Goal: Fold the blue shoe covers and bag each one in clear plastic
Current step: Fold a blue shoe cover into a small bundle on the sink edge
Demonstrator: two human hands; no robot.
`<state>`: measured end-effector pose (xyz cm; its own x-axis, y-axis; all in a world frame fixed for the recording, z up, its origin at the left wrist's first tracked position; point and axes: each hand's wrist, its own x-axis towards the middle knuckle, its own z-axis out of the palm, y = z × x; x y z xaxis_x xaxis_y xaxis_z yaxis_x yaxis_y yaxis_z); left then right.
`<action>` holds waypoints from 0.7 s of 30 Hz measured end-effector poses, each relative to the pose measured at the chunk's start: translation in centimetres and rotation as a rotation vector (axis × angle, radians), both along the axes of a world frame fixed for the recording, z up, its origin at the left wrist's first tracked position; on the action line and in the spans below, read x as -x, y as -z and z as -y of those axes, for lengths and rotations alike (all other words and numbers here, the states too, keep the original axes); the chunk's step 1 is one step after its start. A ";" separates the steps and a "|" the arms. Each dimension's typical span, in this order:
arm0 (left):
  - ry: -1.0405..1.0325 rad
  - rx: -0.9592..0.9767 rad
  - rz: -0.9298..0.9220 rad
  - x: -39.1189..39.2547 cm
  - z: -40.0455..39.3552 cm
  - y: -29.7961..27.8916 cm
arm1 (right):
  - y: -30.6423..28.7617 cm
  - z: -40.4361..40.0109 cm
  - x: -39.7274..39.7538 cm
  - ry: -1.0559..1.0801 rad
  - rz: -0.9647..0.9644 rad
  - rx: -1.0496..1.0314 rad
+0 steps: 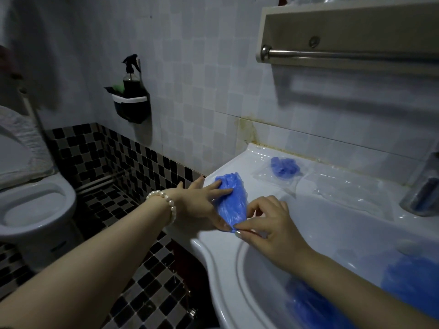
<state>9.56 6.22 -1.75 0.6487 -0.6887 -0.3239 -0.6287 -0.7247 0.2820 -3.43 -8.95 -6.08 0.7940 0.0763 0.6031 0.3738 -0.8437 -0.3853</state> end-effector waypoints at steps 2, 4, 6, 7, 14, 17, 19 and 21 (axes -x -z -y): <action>-0.002 0.004 -0.001 0.0 0.0 0.0 | 0.3 0.6 -0.4 0.006 -0.027 0.097; -0.002 0.009 -0.004 0.0 0.0 0.0 | 0.1 0.4 -0.5 0.038 -0.035 0.028; -0.002 0.019 -0.016 0.1 0.0 0.1 | 0.2 -0.2 -0.6 0.093 -0.031 -0.031; -0.004 0.025 -0.026 0.0 -0.1 0.1 | 0.2 -0.8 -0.7 0.134 -0.051 -0.048; -0.009 0.010 -0.012 -0.2 -0.1 0.3 | -1.3 -2.5 -1.9 0.409 -0.482 0.019; -0.006 -0.014 0.065 -0.1 0.2 0.5 | -1.1 -2.4 -1.8 0.364 -0.437 -0.037; -0.009 -0.012 0.077 -0.2 0.3 0.6 | -0.8 -1.9 -1.1 0.217 -0.335 -0.231; -0.018 0.002 0.067 -0.2 0.2 0.6 | -0.3 -0.9 -0.5 0.111 -0.228 -0.221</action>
<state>9.78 5.99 -2.33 0.6813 -0.6772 -0.2779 -0.6331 -0.7357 0.2408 -2.96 -8.03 -5.74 0.9066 -0.1304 0.4014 0.1678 -0.7613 -0.6263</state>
